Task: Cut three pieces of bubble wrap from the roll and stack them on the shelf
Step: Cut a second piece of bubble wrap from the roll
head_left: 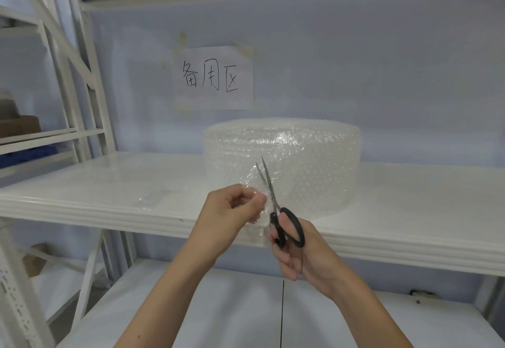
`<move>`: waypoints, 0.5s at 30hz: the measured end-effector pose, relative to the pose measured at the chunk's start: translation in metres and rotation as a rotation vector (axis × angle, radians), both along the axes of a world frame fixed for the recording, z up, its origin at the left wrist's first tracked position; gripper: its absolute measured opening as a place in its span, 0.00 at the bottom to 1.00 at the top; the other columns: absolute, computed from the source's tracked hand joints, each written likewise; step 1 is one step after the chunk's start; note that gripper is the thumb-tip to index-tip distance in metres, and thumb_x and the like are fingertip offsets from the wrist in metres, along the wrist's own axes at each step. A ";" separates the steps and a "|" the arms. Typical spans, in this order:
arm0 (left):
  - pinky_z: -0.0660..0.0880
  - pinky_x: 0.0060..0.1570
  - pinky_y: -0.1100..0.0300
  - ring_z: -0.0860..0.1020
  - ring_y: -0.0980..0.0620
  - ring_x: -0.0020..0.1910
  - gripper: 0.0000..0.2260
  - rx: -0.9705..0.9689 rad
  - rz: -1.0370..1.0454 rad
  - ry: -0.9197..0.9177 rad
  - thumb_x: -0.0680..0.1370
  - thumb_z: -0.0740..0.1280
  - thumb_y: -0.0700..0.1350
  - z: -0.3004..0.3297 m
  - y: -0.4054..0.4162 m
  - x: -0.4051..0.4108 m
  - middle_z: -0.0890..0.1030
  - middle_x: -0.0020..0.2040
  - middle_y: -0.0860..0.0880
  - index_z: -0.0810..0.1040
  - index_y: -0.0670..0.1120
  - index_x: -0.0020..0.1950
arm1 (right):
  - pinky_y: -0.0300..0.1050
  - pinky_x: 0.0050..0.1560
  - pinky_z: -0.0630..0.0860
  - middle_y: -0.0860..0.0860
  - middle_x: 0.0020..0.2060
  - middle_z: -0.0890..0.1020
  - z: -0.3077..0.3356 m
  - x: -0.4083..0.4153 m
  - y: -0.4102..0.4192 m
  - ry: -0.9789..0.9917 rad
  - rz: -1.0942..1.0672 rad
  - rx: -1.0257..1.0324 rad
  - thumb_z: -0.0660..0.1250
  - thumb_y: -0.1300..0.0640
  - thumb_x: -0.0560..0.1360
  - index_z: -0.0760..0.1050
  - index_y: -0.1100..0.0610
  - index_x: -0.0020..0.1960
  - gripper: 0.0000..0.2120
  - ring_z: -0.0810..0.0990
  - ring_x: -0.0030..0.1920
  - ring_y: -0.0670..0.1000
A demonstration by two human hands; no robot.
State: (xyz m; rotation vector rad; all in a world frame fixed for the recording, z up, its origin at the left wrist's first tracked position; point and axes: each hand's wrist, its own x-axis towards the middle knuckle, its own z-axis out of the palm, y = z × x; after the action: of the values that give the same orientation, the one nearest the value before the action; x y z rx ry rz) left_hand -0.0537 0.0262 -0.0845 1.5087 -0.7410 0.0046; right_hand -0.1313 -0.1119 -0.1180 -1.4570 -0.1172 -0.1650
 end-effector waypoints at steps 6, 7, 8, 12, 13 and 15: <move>0.77 0.41 0.60 0.77 0.53 0.32 0.07 0.011 0.010 0.031 0.76 0.70 0.41 0.002 0.001 0.002 0.79 0.32 0.49 0.80 0.42 0.39 | 0.39 0.20 0.67 0.53 0.31 0.70 0.003 0.000 0.003 -0.021 -0.017 0.019 0.71 0.41 0.67 0.72 0.59 0.34 0.21 0.65 0.21 0.47; 0.78 0.42 0.58 0.77 0.54 0.32 0.07 0.002 0.009 0.050 0.76 0.70 0.43 0.002 0.001 0.002 0.79 0.32 0.50 0.81 0.41 0.39 | 0.39 0.19 0.67 0.53 0.31 0.70 0.003 -0.001 0.003 -0.020 -0.020 0.030 0.70 0.42 0.68 0.72 0.58 0.34 0.20 0.64 0.21 0.47; 0.79 0.43 0.57 0.77 0.54 0.33 0.09 -0.018 0.010 0.073 0.76 0.69 0.45 0.003 0.000 0.002 0.80 0.33 0.50 0.81 0.40 0.40 | 0.38 0.19 0.67 0.53 0.31 0.70 0.002 0.000 0.004 -0.019 -0.028 0.039 0.70 0.44 0.70 0.72 0.58 0.33 0.18 0.64 0.21 0.47; 0.79 0.40 0.61 0.78 0.54 0.33 0.12 -0.086 0.043 0.090 0.76 0.69 0.49 0.009 -0.005 0.002 0.81 0.36 0.49 0.82 0.40 0.43 | 0.38 0.20 0.66 0.53 0.34 0.71 -0.001 0.001 0.006 -0.021 -0.046 0.055 0.64 0.53 0.76 0.72 0.56 0.32 0.15 0.64 0.22 0.47; 0.79 0.39 0.62 0.78 0.54 0.33 0.10 -0.091 0.052 0.071 0.76 0.69 0.47 0.010 -0.007 0.002 0.81 0.35 0.50 0.82 0.40 0.43 | 0.37 0.19 0.66 0.53 0.34 0.71 -0.002 0.001 0.007 -0.023 -0.046 0.063 0.65 0.51 0.74 0.71 0.56 0.32 0.14 0.64 0.22 0.47; 0.77 0.37 0.65 0.77 0.55 0.32 0.05 -0.103 0.051 0.037 0.77 0.69 0.42 0.011 -0.008 0.001 0.80 0.34 0.51 0.81 0.43 0.41 | 0.37 0.19 0.66 0.52 0.33 0.72 -0.002 0.000 0.008 -0.025 -0.046 0.072 0.66 0.49 0.71 0.71 0.57 0.34 0.14 0.64 0.22 0.47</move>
State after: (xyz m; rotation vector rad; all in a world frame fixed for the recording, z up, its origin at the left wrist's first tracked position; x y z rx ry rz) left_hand -0.0522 0.0184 -0.0739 1.4259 -0.6625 0.0523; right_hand -0.1309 -0.1038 -0.1198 -1.3872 -0.0975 -0.2227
